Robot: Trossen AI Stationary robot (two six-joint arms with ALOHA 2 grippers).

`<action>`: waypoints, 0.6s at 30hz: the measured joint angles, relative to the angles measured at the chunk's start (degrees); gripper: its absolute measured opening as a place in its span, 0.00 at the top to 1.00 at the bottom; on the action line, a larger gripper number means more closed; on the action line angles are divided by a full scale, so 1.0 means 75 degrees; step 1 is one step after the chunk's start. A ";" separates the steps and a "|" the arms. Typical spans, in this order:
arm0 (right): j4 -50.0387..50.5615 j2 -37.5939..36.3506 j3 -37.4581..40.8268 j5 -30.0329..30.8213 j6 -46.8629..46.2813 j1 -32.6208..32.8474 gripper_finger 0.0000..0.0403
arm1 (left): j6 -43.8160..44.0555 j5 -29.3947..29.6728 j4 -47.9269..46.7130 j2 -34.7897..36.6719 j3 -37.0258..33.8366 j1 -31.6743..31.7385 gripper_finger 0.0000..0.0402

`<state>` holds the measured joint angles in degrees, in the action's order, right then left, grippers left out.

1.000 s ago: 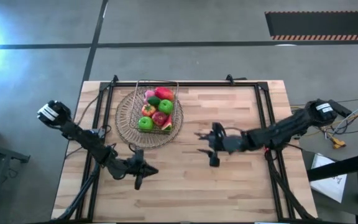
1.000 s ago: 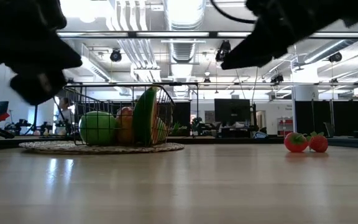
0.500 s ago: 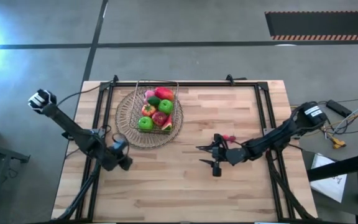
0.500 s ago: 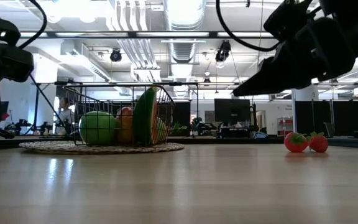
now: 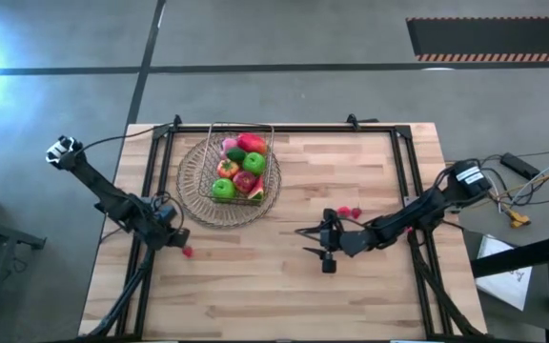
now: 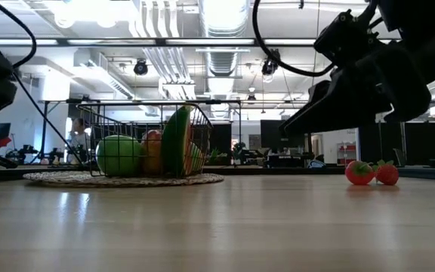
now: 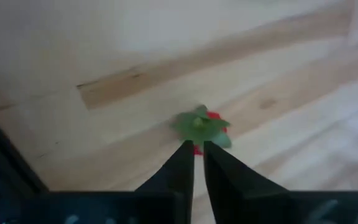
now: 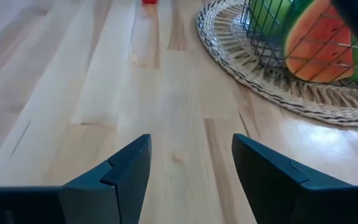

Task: Build produce basket
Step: Put the bottom left strawberry into the basket

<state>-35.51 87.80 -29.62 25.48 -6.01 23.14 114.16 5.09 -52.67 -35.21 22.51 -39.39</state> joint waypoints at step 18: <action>-0.0144 0.0223 -0.0007 -0.0010 -0.0021 0.0032 0.47 | 0.0744 0.0599 0.0346 0.0258 -0.0519 0.0005 0.57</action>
<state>-36.59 89.47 -29.67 25.41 -6.17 23.38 119.74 9.58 -50.07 -33.28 18.61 -39.35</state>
